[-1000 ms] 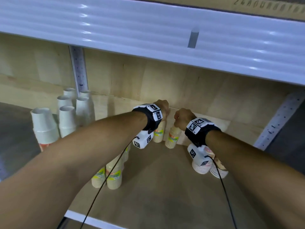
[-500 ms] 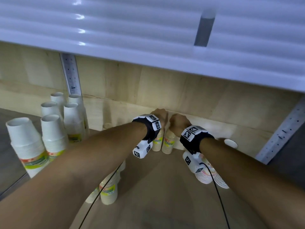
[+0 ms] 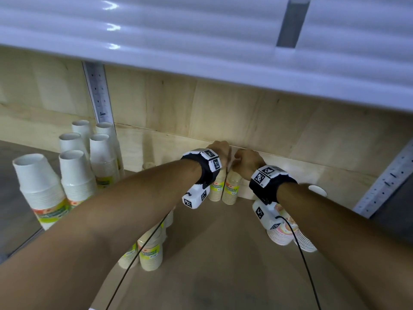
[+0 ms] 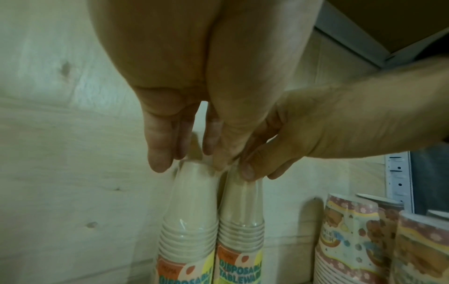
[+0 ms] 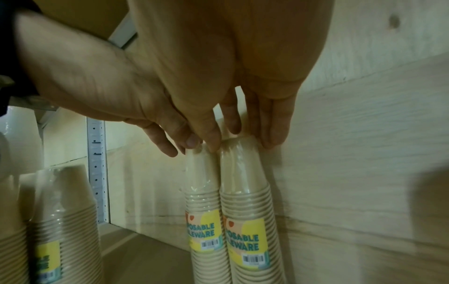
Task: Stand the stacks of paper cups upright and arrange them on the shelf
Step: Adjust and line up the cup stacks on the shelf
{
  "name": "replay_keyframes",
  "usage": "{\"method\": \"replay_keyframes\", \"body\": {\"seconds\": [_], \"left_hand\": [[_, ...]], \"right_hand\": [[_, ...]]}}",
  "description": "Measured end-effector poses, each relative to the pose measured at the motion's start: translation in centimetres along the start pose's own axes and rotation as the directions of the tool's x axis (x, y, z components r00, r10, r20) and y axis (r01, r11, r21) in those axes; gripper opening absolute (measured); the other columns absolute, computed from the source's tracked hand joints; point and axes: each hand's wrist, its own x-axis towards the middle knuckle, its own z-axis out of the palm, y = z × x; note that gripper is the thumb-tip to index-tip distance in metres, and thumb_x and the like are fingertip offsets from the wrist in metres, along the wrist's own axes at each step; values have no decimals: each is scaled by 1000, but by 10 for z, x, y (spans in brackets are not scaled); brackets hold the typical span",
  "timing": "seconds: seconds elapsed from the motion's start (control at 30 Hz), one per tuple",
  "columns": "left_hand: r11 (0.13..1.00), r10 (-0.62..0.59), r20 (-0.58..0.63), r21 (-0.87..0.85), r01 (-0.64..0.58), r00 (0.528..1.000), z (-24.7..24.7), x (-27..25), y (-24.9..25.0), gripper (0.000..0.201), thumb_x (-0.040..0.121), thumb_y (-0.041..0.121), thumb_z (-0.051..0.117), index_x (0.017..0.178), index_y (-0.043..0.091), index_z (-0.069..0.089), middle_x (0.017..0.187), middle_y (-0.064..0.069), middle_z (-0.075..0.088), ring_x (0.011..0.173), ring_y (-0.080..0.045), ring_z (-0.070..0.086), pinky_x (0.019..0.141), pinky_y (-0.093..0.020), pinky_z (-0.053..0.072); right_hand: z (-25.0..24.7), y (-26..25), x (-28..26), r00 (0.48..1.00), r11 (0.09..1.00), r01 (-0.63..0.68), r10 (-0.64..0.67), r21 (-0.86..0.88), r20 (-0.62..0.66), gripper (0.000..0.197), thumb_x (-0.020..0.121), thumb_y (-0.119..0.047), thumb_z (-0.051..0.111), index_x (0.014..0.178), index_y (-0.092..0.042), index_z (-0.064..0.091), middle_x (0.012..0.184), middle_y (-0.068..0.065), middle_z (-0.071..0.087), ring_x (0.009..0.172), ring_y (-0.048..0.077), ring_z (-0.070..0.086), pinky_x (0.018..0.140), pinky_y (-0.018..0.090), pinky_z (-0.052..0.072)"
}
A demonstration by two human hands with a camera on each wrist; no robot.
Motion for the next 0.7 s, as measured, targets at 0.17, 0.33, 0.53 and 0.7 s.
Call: {"method": "replay_keyframes", "body": {"seconds": [0.17, 0.33, 0.53, 0.7], "left_hand": [[997, 1, -13, -80, -2, 1000, -33, -30, 3, 32, 89, 16, 64, 119, 5, 63, 119, -13, 64, 107, -29, 64, 80, -30, 49], [997, 37, -1, -63, -37, 999, -63, -62, -8, 42, 87, 19, 70, 125, 6, 58, 127, -9, 57, 109, -26, 61, 85, -32, 51], [1000, -8, 28, -4, 9, 1000, -95, -109, -28, 37, 87, 19, 70, 121, 4, 64, 126, -11, 61, 92, -19, 54, 77, -29, 46], [997, -71, 87, 44, 68, 994, -114, -152, -47, 36, 86, 15, 70, 119, 4, 65, 107, -5, 63, 85, -16, 54, 66, -23, 45]], "right_hand": [[-17, -13, -18, 998, 998, 59, -59, -5, -24, 40, 88, -24, 63, 125, -11, 59, 130, 7, 56, 117, 25, 55, 86, 28, 43], [-29, -37, -36, 987, 987, 157, -158, -12, -32, 38, 87, -31, 66, 119, -10, 64, 122, 9, 62, 110, 26, 59, 85, 29, 46], [-31, -74, -59, 971, 972, 236, -236, 6, 24, 37, 83, -35, 69, 116, -18, 65, 118, 6, 63, 108, 23, 58, 89, 32, 50], [-25, -111, -81, 951, 959, 279, -284, 57, 120, 23, 79, -38, 72, 98, -28, 67, 107, 6, 64, 97, 22, 61, 80, 29, 49]]}}
